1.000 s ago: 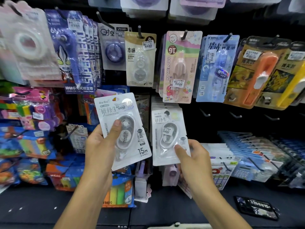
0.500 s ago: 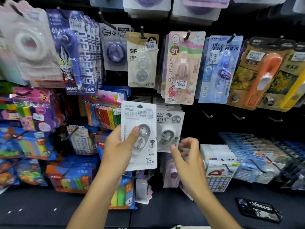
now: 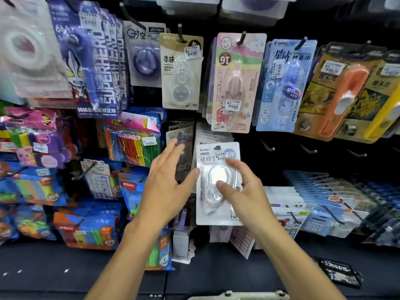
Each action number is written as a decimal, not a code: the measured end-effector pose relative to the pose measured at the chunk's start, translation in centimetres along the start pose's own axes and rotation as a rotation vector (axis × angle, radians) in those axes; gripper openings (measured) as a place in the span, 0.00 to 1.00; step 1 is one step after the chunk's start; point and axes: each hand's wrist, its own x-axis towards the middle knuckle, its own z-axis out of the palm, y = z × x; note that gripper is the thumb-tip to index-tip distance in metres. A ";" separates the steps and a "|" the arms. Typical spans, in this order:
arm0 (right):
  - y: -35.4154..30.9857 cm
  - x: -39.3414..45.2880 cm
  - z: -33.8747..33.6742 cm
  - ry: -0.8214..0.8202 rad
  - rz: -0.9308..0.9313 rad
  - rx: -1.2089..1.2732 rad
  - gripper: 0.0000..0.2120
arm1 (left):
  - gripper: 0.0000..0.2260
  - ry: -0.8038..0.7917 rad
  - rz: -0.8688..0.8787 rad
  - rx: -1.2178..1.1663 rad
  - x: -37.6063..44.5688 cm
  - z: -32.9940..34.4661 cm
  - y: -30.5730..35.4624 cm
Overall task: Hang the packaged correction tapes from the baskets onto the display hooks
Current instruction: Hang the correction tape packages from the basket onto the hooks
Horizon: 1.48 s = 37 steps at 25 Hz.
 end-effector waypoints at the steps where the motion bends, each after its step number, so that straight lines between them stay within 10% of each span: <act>1: -0.1 0.7 0.1 -0.013 -0.016 -0.065 0.22 | 0.28 -0.006 -0.007 -0.016 0.1 0.0 -0.3; 8: 4.2 -2.4 -1.1 -0.136 -0.112 -0.385 0.35 | 0.22 -0.151 -0.196 -0.002 -2.3 1.6 -0.2; 12: 13.5 -11.7 -6.0 -0.065 0.225 -0.464 0.21 | 0.16 -0.693 -0.181 0.187 -4.8 6.9 1.0; 18: 23.6 -20.1 -6.9 -0.591 0.413 -0.863 0.23 | 0.15 -1.295 -0.146 0.474 -13.3 17.4 -2.0; 22: 25.4 -20.6 -4.7 -0.670 0.082 -1.052 0.38 | 0.19 -1.261 -0.283 0.615 -16.6 19.4 -5.4; 26: 25.5 -18.1 -4.9 -0.700 -0.045 -0.986 0.20 | 0.38 -1.246 -0.380 0.459 -19.6 20.0 -7.0; 30: 23.6 -16.2 -6.0 -0.005 0.123 -0.253 0.03 | 0.19 -0.760 -0.445 0.226 -20.5 20.6 -7.2; 32: 23.6 -16.2 -7.2 0.251 0.363 -0.286 0.08 | 0.10 -0.562 -0.563 0.077 -20.6 20.9 -7.1; 37: 24.3 -20.3 -6.1 -0.505 0.856 -0.890 0.24 | 0.09 -0.466 -0.777 -0.381 -22.0 21.8 -7.1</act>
